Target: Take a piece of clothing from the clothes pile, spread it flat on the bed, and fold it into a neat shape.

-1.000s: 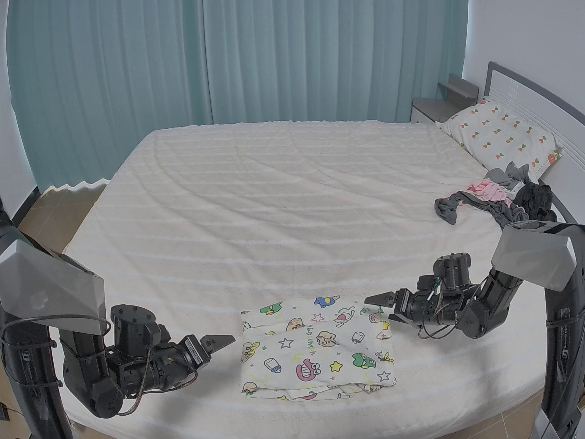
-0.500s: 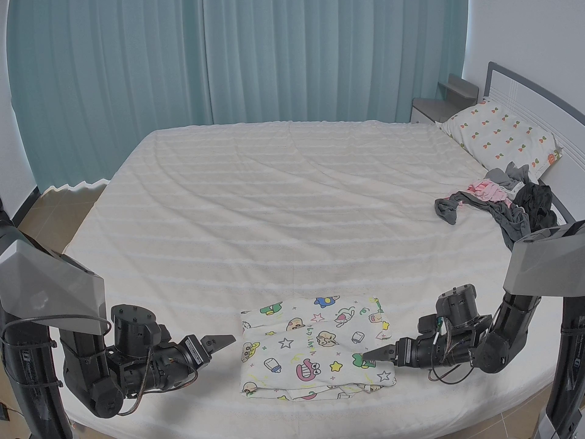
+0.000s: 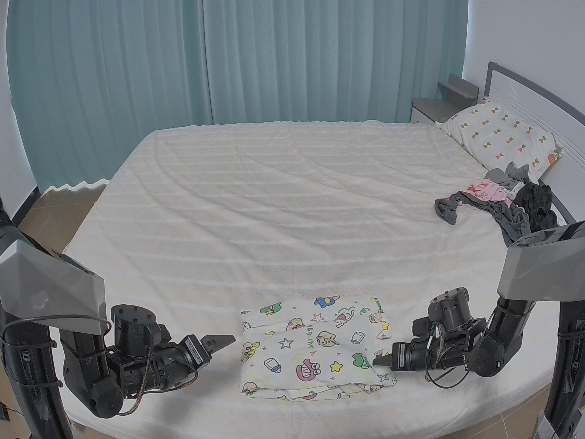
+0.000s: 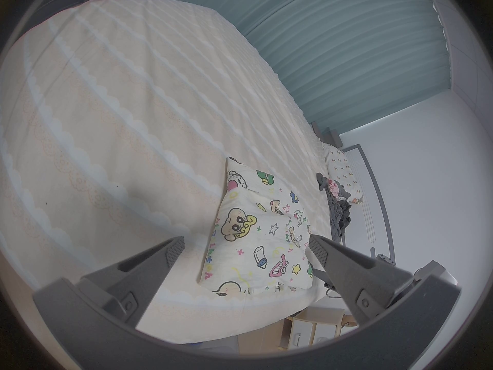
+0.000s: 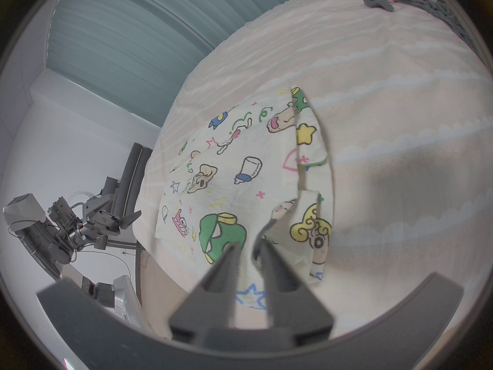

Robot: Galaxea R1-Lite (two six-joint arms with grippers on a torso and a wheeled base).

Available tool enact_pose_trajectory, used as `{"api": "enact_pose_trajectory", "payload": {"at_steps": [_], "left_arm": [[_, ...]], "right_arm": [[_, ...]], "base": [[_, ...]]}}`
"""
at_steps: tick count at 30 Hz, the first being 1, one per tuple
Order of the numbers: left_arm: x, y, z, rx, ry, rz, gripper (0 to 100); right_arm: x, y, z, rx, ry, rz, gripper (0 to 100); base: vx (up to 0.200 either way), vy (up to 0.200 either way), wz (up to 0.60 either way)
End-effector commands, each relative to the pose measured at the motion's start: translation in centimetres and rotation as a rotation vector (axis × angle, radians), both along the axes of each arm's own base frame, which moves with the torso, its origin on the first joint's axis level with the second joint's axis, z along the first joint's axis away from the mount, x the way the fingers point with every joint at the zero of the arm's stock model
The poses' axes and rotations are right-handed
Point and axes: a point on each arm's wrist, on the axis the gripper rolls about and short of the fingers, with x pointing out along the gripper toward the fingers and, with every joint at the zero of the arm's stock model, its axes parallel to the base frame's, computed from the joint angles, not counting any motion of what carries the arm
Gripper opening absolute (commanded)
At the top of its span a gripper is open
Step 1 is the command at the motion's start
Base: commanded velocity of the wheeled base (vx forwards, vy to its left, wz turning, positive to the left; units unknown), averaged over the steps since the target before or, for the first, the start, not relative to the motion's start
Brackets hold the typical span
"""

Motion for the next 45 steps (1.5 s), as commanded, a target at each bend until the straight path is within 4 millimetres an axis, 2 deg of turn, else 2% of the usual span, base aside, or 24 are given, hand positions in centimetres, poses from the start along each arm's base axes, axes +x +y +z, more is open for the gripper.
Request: {"api": "enact_pose_trajectory", "payload": {"at_steps": [1,6,10,22,23,30,37,45], "left_arm": [[0.0,0.0,0.0,0.000,0.000,0.000,100],[0.0,0.0,0.0,0.000,0.000,0.000,100],[0.0,0.0,0.0,0.000,0.001,0.000,100],[0.0,0.0,0.0,0.000,0.000,0.000,100],[0.0,0.0,0.0,0.000,0.000,0.000,100],[0.0,0.0,0.0,0.000,0.000,0.000,100],[0.0,0.0,0.0,0.000,0.000,0.000,100],[0.1,-0.1,0.0,-0.001,-0.002,-0.001,100]], "right_arm": [[-1.0,-0.4,0.1,-0.013,0.020,0.003,0],[-2.5,-1.3,0.7,-0.033,0.025,0.018,0],[-3.3,-2.3,0.3,-0.060,0.048,0.016,0],[-3.6,-2.6,0.1,-0.069,0.055,0.022,0],[-3.5,-2.4,0.2,-0.066,0.052,0.027,100],[-3.4,-1.8,0.1,-0.063,0.041,0.051,100],[-3.0,0.0,-0.7,-0.086,0.023,0.087,100],[-3.0,0.2,-1.1,-0.122,-0.011,0.131,100]], "base": [[0.000,0.000,0.00],[0.000,0.000,0.00],[0.000,0.000,0.00],[0.000,0.000,0.00],[0.000,0.000,0.00],[0.000,0.000,0.00],[0.000,0.000,0.00],[0.000,0.000,0.00]]}}
